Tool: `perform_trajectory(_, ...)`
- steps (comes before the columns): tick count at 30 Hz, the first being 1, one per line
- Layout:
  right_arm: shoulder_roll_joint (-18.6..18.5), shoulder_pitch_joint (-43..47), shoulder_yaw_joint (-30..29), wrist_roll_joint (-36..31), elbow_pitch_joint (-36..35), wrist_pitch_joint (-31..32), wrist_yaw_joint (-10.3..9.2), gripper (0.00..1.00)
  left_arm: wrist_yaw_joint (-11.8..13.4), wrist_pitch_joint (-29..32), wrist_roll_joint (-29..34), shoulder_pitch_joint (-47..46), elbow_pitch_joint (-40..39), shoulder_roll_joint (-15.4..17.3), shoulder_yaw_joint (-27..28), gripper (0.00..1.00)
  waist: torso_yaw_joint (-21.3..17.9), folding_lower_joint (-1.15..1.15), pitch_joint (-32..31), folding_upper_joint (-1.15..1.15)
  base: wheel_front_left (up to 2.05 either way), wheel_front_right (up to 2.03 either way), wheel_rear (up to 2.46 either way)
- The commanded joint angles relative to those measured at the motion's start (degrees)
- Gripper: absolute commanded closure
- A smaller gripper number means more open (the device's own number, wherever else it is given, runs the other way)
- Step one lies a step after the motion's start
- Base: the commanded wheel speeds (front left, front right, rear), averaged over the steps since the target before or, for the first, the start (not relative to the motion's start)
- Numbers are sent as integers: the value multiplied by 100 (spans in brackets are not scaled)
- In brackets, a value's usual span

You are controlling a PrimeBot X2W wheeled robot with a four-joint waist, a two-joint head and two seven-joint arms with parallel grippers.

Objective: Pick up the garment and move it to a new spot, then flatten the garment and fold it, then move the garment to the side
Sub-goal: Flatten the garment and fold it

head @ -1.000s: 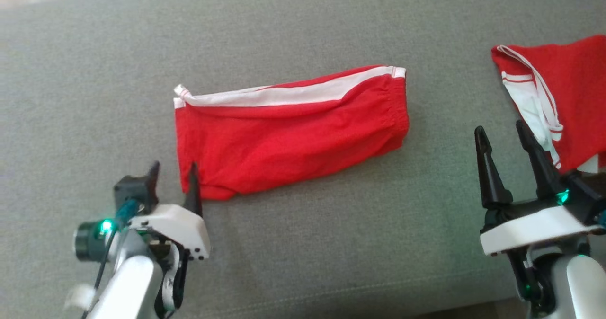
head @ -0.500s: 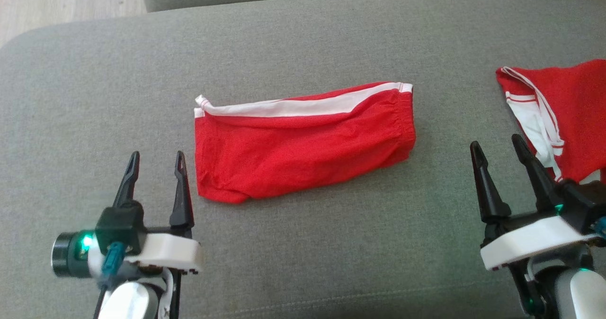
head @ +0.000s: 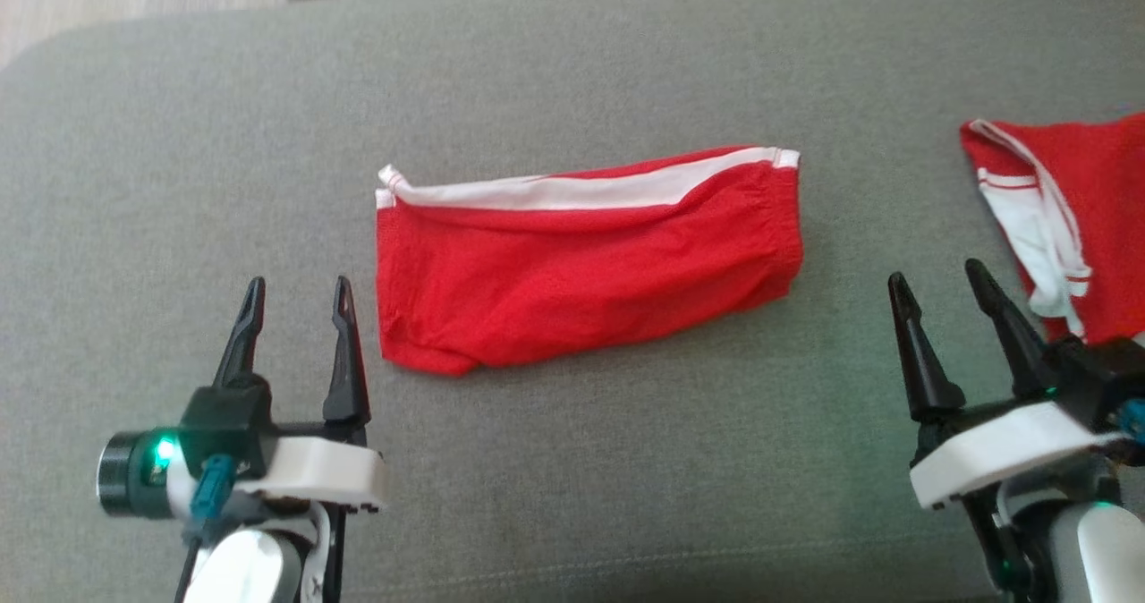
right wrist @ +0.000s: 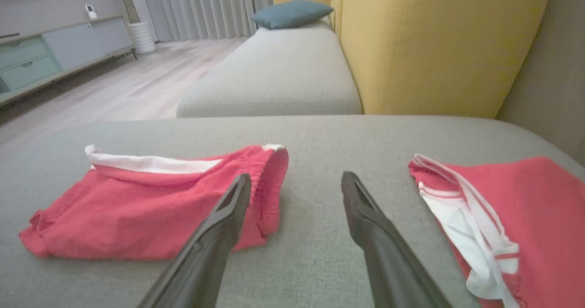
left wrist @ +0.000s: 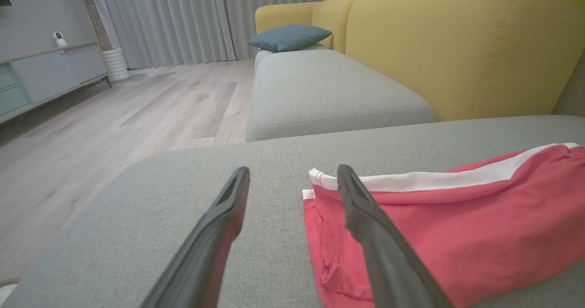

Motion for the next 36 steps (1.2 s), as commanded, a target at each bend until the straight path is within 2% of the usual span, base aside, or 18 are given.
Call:
perform_trajectory(1,-169,-376,149,95,-42,10,-4,0,-12,-33,12,-325,-217,51,155,0,92,0,192,0,0,0,0)
perform_trajectory(11,-416,-1662,672,410,1468,183,-4,0,-189,-235,-10,-868,11,-209,-45,0,544,0,819,0,0,0,0)
perform_trajectory(16,-506,-2014,550,441,2262,508,-4,0,-252,-351,-6,-1068,174,-308,-102,0,767,0,942,0,0,0,0)
perform_trajectory(24,-616,-2396,1004,1293,3005,1050,-4,0,-294,-468,7,-1167,215,-365,-105,0,876,0,989,0,0,0,0)
perform_trajectory(25,-623,-2408,1076,1458,3049,1119,-4,16,-295,-476,14,-1166,214,-365,-106,0,876,0,983,0,0,0,0)
perform_trajectory(26,-675,-2429,1156,1542,3045,1105,-4,64,-296,-481,19,-1164,212,-363,-107,0,873,0,978,0,0,0,0)
perform_trajectory(27,-700,-2420,1205,1673,3072,1136,-4,100,-293,-486,25,-1159,213,-360,-105,0,862,0,968,0,0,0,0)
perform_trajectory(31,-953,-2299,1371,2060,3003,1092,-4,100,-267,-498,48,-1119,223,-346,-104,0,792,0,890,0,0,0,0)
perform_trajectory(36,-1518,-1993,1457,2400,2710,794,-4,100,-261,-503,34,-1057,226,-325,-113,0,675,0,749,0,0,0,0)
